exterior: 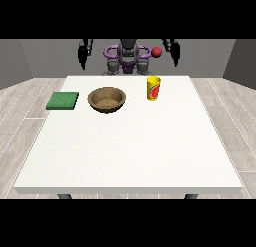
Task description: Pick the cup and pour the ball into the bowl, then pick the bowl and place it on the pad
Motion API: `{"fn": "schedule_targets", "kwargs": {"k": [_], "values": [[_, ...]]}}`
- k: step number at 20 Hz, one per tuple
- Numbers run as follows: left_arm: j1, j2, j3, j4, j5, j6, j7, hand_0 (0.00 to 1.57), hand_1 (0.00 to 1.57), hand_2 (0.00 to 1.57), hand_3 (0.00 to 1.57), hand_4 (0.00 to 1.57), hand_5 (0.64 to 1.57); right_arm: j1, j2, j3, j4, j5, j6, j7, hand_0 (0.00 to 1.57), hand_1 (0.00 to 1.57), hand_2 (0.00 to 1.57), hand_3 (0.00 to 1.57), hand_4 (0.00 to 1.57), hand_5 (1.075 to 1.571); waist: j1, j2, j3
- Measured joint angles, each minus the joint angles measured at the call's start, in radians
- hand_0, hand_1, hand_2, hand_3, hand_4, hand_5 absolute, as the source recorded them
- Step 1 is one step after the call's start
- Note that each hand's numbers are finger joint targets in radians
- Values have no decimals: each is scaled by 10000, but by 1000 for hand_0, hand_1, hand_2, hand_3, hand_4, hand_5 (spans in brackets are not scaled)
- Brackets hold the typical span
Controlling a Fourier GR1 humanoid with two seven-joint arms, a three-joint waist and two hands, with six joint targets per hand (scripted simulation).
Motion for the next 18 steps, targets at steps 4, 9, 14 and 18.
{"fn": "schedule_targets", "kwargs": {"k": [4,9,14,18], "values": [[-81,210,52,-480,37,-63,376,0,0,0,0,0,1557,-77,-155,-54,-459,-53,21,406,0,0,0,0,0,1569,-29,-1225,-130],[-391,224,587,-1123,998,-146,1425,0,0,0,0,0,1558,276,-692,-816,-729,-1250,828,1038,0,0,0,0,0,1569,-343,-2074,-227],[-549,580,1490,-1460,1948,-458,1471,0,0,0,0,0,1544,357,-1165,-1663,-1037,-2411,1636,1220,0,0,0,0,0,1570,-557,-1514,-262],[-658,898,2059,-1248,2359,-847,903,0,0,0,0,0,1541,376,-1210,-1991,-1034,-2665,2008,757,0,0,0,0,0,1570,-656,-832,-271]]}}
